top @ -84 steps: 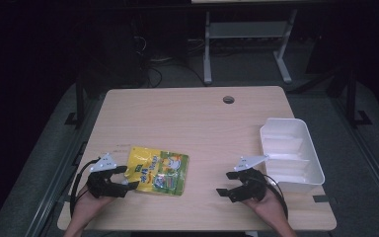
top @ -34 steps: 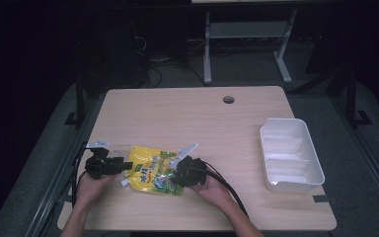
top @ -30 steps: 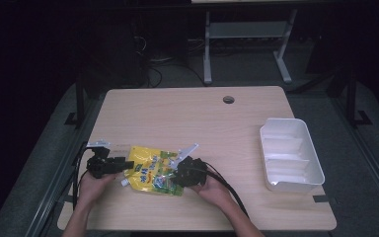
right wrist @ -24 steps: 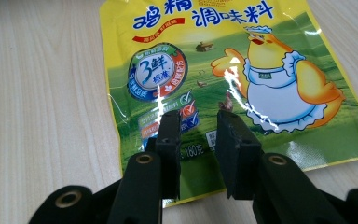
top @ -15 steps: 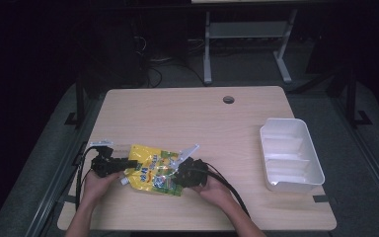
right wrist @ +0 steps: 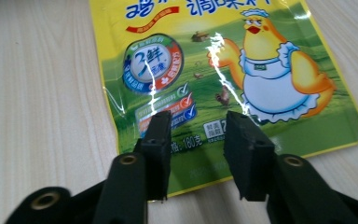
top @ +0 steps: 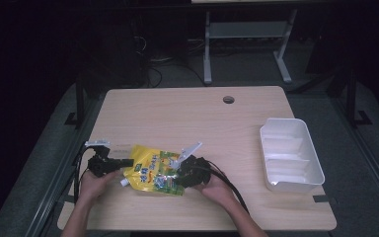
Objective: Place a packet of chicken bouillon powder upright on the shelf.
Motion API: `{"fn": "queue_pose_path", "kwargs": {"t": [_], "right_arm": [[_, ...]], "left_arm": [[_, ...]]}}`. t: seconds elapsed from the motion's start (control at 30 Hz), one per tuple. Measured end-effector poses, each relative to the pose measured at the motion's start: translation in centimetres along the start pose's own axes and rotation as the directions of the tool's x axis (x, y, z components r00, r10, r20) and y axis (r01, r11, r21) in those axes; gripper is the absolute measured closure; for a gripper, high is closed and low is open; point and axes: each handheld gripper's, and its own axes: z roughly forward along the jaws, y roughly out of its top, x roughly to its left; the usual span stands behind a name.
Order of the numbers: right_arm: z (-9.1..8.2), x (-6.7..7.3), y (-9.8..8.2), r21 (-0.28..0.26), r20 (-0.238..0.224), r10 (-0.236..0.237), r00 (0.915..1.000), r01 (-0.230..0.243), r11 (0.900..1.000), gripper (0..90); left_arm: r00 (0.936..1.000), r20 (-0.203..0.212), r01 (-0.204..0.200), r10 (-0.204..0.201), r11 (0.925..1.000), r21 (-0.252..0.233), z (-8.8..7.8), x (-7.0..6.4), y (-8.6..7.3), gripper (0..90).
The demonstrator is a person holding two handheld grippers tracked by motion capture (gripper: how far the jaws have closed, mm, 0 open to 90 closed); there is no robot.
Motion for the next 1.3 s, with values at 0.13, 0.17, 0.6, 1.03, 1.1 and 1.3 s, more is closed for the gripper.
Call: {"fn": "queue_pose_path", "kwargs": {"t": [0.13,0.17,0.6,1.03,1.1,1.3], "right_arm": [[-1.1,-0.6,0.5,-0.029,-0.009,-0.004,1.0,0.004,1.0,51.7],[-1.5,-0.6,0.7,-0.029,-0.006,-0.006,1.0,0.006,1.0,51.4],[-4.2,-1.9,4.1,-0.073,0.014,-0.024,0.9996,0.025,0.997,38.9],[-2.5,-5.9,7.2,-0.077,-0.108,-0.001,0.9942,-0.008,0.997,29.1],[-2.5,-6.0,7.2,-0.087,-0.121,-0.007,0.9926,-0.003,0.996,28.9],[-2.5,-6.2,6.8,-0.074,-0.159,-0.052,0.9859,0.04,0.996,30.1]], "left_arm": [[0.9986,0.008,-0.052,0.052,0.9986,-0.004,-0.8,-1.0,0.9,90.0],[0.9978,0.011,-0.065,0.065,0.9979,-0.007,-1.0,-1.3,1.2,90.0],[0.9796,0.063,-0.19,0.191,0.9816,-0.018,-2.2,-4.9,4.2,90.0],[0.9461,0.128,-0.3,0.298,0.954,-0.005,-1.4,-8.3,6.6,90.0],[0.9389,0.138,-0.318,0.315,0.948,0.0,-1.2,-8.8,6.9,90.0],[0.9176,0.171,-0.366,0.359,0.9305,0.013,-0.4,-10.4,7.8,90.0]]}}
